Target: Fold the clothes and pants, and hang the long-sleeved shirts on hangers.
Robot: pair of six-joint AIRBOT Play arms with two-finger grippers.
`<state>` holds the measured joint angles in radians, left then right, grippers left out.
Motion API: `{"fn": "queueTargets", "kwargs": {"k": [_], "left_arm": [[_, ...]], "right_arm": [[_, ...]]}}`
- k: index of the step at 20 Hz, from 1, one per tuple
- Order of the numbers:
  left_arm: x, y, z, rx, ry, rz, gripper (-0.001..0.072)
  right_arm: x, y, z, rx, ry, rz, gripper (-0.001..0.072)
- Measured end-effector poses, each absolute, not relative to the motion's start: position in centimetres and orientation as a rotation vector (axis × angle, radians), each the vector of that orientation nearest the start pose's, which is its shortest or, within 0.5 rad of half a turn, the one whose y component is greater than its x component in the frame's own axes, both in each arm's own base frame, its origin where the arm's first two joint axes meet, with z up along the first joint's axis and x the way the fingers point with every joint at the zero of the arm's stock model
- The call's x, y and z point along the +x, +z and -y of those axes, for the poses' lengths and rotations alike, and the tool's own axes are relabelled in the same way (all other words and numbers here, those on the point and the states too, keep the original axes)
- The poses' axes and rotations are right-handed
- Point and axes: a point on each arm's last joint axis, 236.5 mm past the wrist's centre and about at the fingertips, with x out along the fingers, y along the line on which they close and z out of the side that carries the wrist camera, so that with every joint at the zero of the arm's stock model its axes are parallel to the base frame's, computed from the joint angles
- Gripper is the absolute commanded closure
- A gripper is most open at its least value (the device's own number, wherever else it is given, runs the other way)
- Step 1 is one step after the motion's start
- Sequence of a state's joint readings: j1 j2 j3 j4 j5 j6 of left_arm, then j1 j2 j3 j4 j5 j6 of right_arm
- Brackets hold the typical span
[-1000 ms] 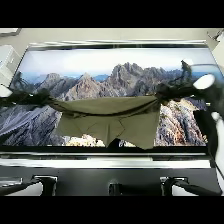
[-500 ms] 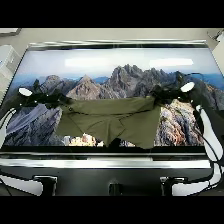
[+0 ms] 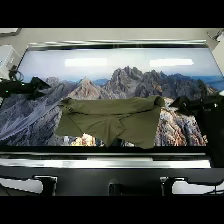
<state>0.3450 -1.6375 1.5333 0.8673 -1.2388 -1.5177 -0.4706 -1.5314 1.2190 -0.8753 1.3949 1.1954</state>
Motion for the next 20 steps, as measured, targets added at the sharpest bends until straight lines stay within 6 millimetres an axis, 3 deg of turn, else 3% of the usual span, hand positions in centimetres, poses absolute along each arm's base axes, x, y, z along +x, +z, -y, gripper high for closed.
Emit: {"fn": "queueTargets", "kwargs": {"k": [5,7,9,15,18,20], "left_arm": [[44.5,4.7,-3.3,-0.699,-0.142,-1.245,0.0100],[43.7,5.1,-3.3,-0.684,-0.142,-1.264,0.0100],[43.2,5.2,-3.4,-0.675,-0.138,-1.273,0.0100],[42.6,5.5,-3.4,-0.665,-0.137,-1.288,0.0100],[42.5,5.5,-3.4,-0.664,-0.137,-1.291,0.0100],[42.5,5.5,-3.4,-0.664,-0.137,-1.291,0.0100]], "right_arm": [[29.0,-5.8,-1.8,0.841,0.380,-1.473,0.0165],[26.1,-7.1,-3.6,0.893,0.401,-1.507,0.0167],[24.1,-8.0,-5.3,0.942,0.423,-1.523,0.0221],[22.6,-9.1,-7.3,1.021,0.433,-1.493,0.0234],[23.0,-9.5,-7.3,1.032,0.412,-1.471,0.0355],[23.4,-9.7,-7.2,1.038,0.396,-1.453,0.0363]]}}
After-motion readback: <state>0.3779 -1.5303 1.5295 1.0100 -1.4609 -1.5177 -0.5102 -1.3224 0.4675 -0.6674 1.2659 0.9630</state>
